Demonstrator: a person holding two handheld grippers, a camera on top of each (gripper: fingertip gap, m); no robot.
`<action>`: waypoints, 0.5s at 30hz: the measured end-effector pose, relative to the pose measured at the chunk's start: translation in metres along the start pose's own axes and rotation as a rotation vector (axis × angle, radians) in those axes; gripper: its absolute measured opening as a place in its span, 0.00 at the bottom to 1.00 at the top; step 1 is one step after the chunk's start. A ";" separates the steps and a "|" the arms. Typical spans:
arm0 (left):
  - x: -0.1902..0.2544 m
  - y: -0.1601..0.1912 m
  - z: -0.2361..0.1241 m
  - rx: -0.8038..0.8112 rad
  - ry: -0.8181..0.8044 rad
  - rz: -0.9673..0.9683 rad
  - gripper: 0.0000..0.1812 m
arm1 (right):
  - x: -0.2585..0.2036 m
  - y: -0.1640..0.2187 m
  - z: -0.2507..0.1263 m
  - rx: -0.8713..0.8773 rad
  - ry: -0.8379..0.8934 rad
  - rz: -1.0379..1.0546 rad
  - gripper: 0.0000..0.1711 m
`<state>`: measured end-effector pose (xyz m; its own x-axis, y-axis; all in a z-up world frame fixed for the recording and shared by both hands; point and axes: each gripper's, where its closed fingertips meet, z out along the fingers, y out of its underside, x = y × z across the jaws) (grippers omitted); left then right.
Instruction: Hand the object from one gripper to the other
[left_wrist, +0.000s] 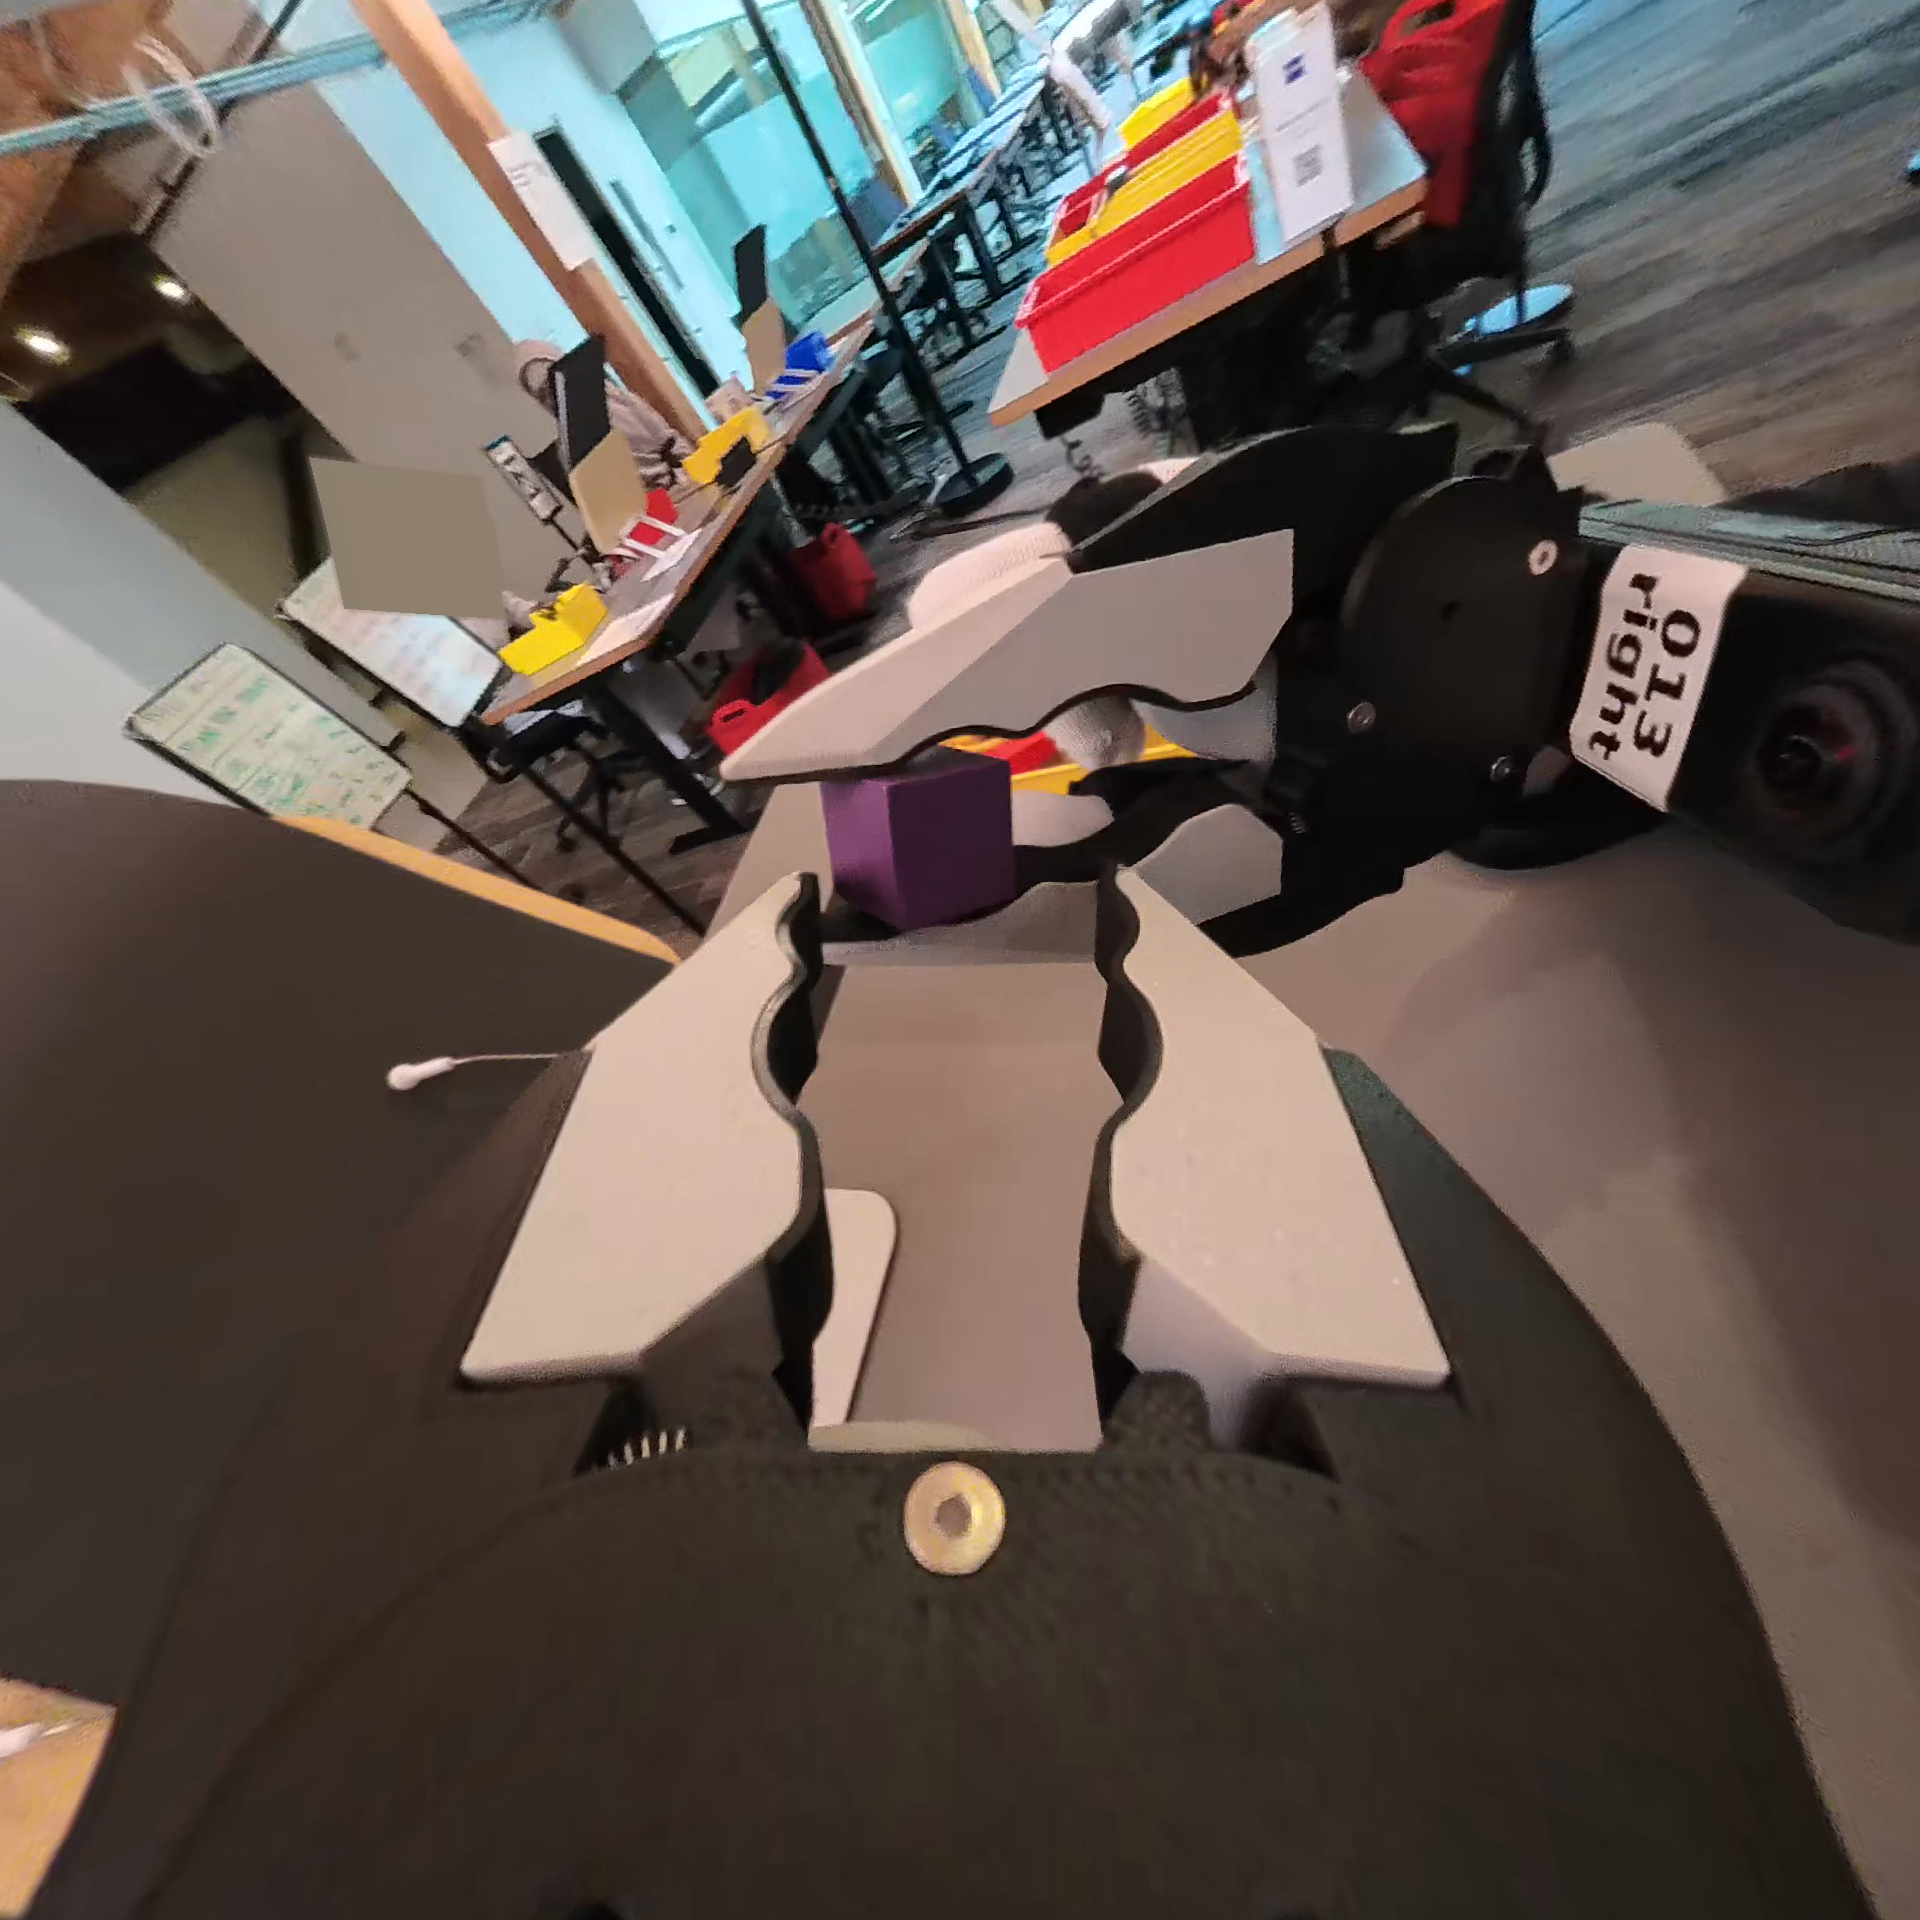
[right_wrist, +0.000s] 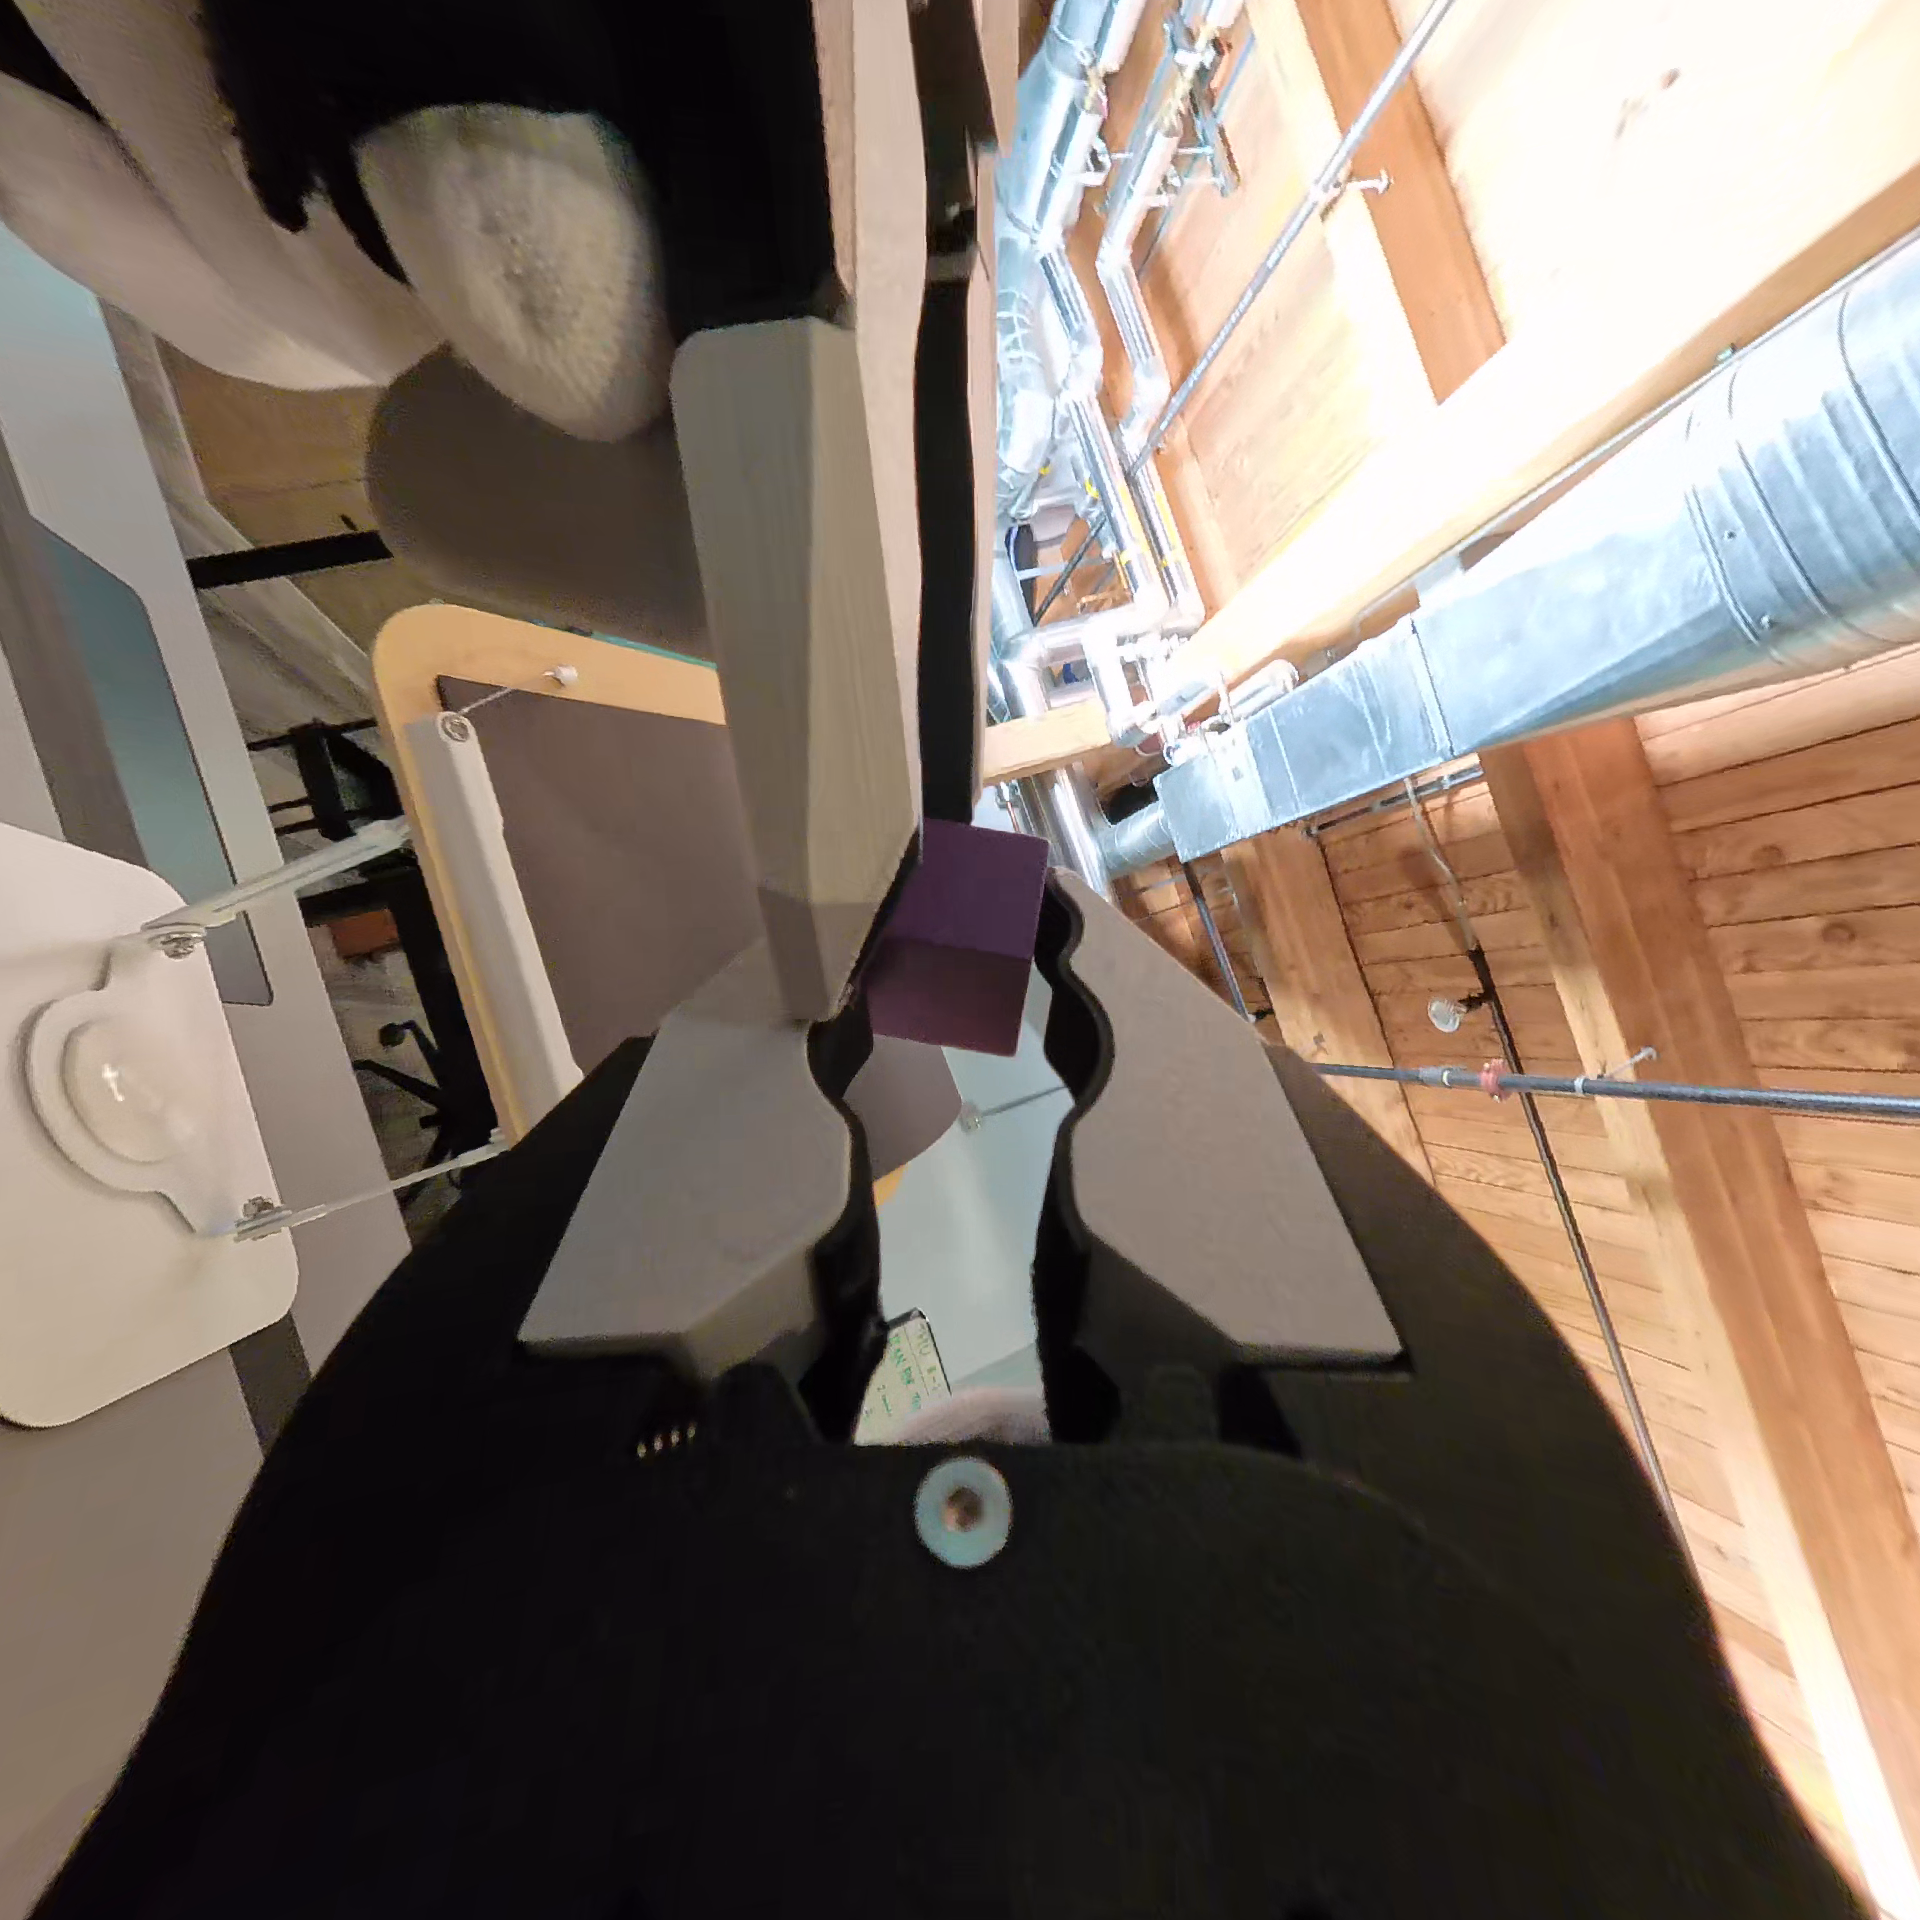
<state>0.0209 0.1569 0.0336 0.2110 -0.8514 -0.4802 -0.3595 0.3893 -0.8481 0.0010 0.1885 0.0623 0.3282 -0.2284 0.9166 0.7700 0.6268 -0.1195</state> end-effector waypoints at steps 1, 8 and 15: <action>0.000 -0.001 0.001 -0.007 -0.014 0.013 0.27 | 0.001 0.002 0.000 -0.004 0.006 0.000 0.15; -0.001 -0.017 0.001 0.081 -0.022 -0.046 0.21 | 0.000 -0.009 -0.002 0.022 0.003 0.013 0.16; -0.006 0.010 0.000 -0.179 -0.191 0.125 0.20 | -0.018 -0.011 0.000 0.050 -0.043 0.082 0.16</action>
<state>0.0161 0.1662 0.0281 0.3161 -0.7126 -0.6263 -0.5449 0.4040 -0.7347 -0.0133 0.1860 0.0469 0.3643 -0.1434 0.9202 0.7131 0.6785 -0.1765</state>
